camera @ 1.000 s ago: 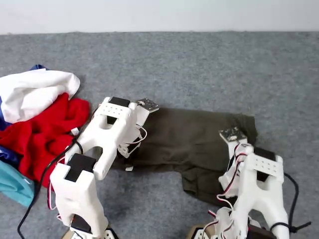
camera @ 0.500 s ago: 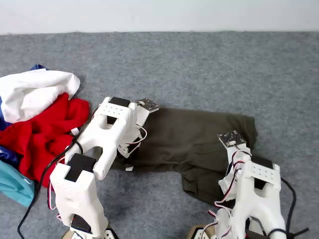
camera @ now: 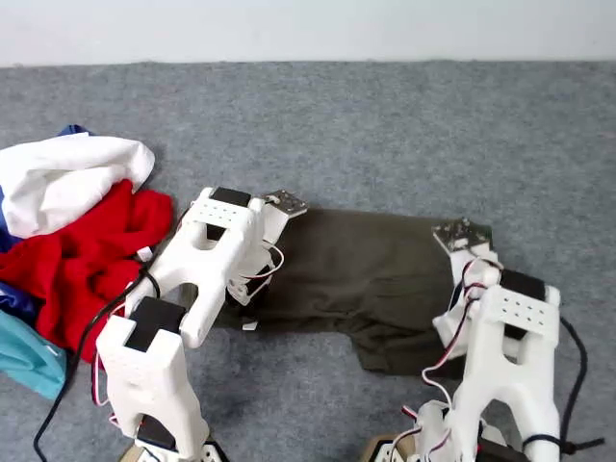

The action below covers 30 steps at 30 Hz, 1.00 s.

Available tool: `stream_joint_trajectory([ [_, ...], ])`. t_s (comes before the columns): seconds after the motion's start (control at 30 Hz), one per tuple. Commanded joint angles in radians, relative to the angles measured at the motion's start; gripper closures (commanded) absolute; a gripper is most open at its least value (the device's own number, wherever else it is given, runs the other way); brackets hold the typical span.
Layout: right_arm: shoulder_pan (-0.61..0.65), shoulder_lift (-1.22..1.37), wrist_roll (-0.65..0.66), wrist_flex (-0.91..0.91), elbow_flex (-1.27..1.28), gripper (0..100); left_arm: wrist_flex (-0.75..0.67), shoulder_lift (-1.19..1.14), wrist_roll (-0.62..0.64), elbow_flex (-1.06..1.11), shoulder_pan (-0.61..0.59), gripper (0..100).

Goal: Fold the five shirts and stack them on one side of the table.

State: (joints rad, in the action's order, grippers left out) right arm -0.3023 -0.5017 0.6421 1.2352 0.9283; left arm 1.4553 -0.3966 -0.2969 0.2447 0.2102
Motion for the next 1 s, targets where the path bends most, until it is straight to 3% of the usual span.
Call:
stream_joint_trajectory([
  [0.0, 0.002, -0.002, 0.0, 0.005, -0.074, 98.8, 0.003, -0.014, 0.006, 0.022, 0.011, 92],
  [0.2, 0.099, -0.002, -0.072, -0.033, -0.078, 98.6, 0.014, -0.014, 0.006, 0.022, 0.011, 92],
  [0.4, 0.131, -0.012, -0.071, 0.077, -0.08, 94.2, 0.014, -0.014, 0.006, 0.022, 0.011, 92],
  [0.57, 0.033, -0.012, -0.009, 0.104, -0.074, 85.3, 0.014, -0.014, 0.006, 0.022, 0.011, 92],
  [0.77, -0.101, -0.012, 0.048, 0.104, -0.029, 85.0, 0.014, -0.014, 0.006, 0.022, 0.011, 92],
  [0.97, -0.11, -0.013, 0.058, 0.005, 0.112, 85.2, 0.014, -0.014, 0.006, 0.022, 0.011, 91],
])
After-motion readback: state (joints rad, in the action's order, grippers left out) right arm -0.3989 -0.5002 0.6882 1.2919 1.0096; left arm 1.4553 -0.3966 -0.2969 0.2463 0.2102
